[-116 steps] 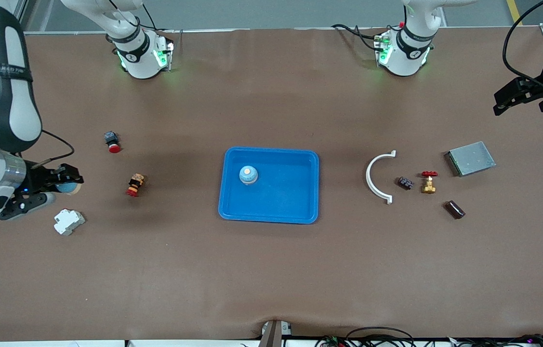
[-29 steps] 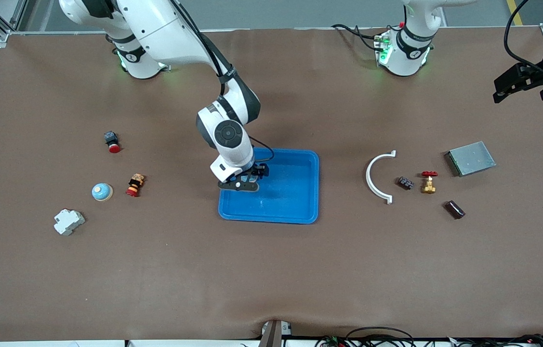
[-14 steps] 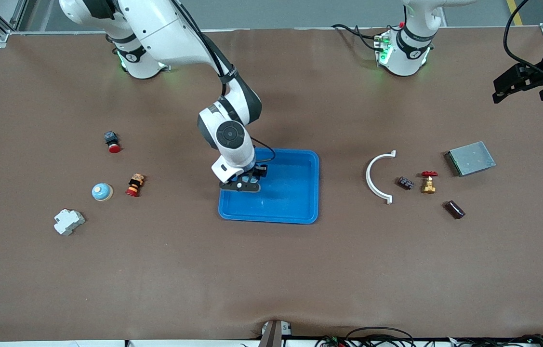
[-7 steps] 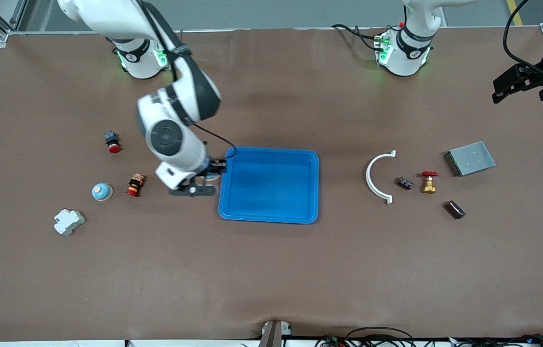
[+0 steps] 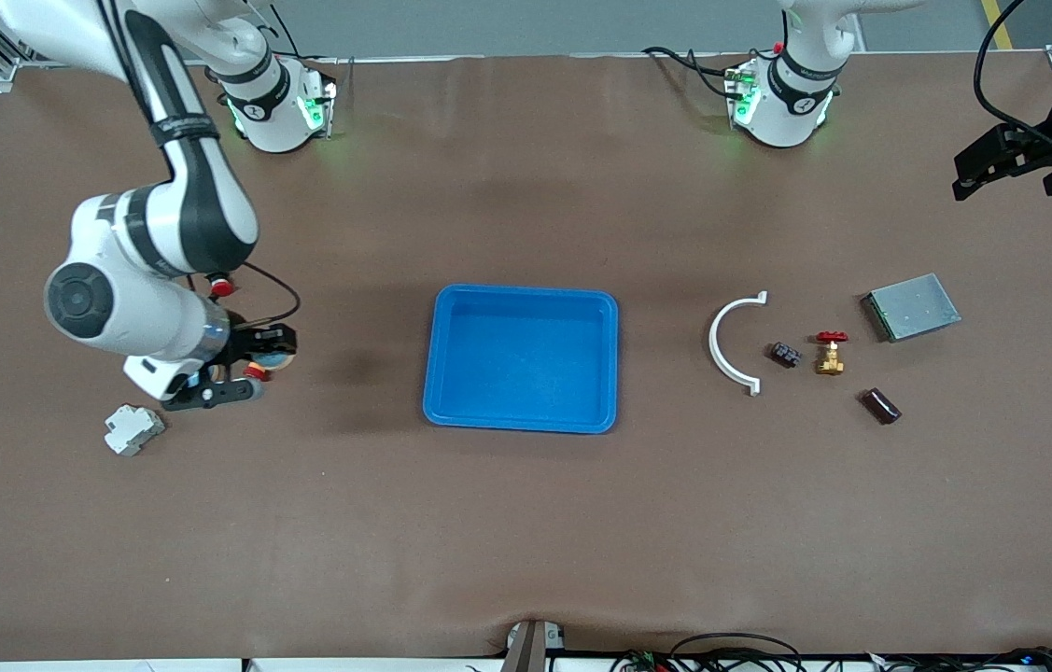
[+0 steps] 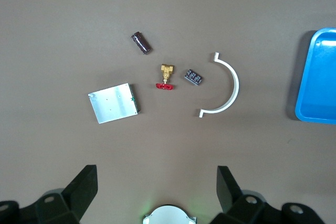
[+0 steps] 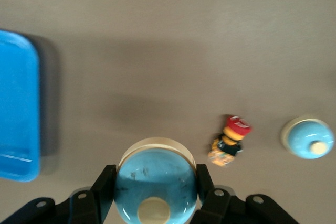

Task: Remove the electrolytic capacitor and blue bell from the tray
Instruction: 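Lift the bell out of the tray with the right gripper, then lower the bell beside the red-capped button and open the right gripper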

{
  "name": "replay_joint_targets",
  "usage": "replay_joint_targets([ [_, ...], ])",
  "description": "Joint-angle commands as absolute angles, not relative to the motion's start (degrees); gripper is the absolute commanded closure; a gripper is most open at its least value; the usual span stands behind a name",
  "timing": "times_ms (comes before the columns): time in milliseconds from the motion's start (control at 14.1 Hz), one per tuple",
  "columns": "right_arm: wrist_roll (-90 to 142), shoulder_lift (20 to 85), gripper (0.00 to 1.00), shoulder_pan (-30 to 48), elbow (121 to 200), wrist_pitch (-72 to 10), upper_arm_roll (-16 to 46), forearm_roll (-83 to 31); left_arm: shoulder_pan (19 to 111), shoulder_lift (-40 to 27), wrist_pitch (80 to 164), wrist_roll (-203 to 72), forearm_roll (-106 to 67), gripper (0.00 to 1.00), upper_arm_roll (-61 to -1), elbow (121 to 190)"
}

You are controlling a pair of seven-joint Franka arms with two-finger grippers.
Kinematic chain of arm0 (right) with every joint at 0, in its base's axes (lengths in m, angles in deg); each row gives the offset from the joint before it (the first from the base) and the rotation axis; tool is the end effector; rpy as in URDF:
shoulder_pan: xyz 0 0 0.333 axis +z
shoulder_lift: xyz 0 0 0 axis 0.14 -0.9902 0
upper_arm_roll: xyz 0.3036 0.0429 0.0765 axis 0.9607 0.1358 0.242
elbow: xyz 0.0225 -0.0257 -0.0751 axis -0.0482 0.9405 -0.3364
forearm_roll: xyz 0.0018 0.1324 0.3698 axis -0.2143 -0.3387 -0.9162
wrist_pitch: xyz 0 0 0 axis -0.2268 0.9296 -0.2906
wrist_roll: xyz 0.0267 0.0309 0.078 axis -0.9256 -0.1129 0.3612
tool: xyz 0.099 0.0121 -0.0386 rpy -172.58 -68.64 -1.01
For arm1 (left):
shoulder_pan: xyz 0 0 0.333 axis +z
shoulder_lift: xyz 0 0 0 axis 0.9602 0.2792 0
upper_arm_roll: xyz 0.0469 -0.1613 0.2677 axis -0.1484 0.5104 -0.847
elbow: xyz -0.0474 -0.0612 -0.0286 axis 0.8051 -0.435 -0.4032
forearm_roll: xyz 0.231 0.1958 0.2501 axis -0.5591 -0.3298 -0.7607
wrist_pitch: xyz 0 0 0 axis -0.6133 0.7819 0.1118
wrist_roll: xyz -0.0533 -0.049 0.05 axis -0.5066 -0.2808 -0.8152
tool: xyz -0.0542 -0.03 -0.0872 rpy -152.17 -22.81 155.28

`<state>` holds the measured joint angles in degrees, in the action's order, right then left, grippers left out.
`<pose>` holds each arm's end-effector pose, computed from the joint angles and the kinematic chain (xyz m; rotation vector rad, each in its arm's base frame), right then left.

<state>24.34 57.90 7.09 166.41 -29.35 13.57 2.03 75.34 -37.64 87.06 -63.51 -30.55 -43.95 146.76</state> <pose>0.6064 0.1034 0.3515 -3.0372 -0.2073 0.2363 0.5082 -0.0325 0.6578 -3.0914 -0.0222 0.0849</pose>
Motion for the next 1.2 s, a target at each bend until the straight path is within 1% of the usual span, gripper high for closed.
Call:
replay_joint_targets([
  [0, 24.4, 57.5, 0.99, 5.9, 167.6, -33.2, 14.7, 3.5, 75.5, -37.6, 87.3, -63.3, -29.3, 0.0, -44.0, 146.8],
  [425, 23.7, 51.8, 0.98, 5.7, 168.9, -40.9, 14.7, 2.9, 75.5, -37.6, 87.3, -63.3, -29.3, 0.0, -44.0, 146.8],
  [637, 23.4, 50.9, 0.98, 6.5, 173.2, -48.2, 15.0, 2.7, 75.5, -37.6, 87.3, -63.3, -29.3, 0.0, -44.0, 146.8],
  [708, 23.3, 50.5, 0.98, 6.7, 173.8, -49.5, 15.1, 2.5, 75.5, -37.6, 87.3, -63.3, -29.3, 0.0, -44.0, 146.9],
  [921, 22.9, 48.7, 0.97, 8.0, 173.8, -50.6, 15.1, -0.1, 75.5, -37.6, 87.3, -63.3, -29.4, 0.0, -44.0, 147.2],
  [1133, 22.5, 47.2, 0.97, 8.9, 173.9, -52.5, 15.1, -0.4, 75.6, -37.6, 87.3, -63.3, -29.4, 0.0, -44.0, 147.2],
])
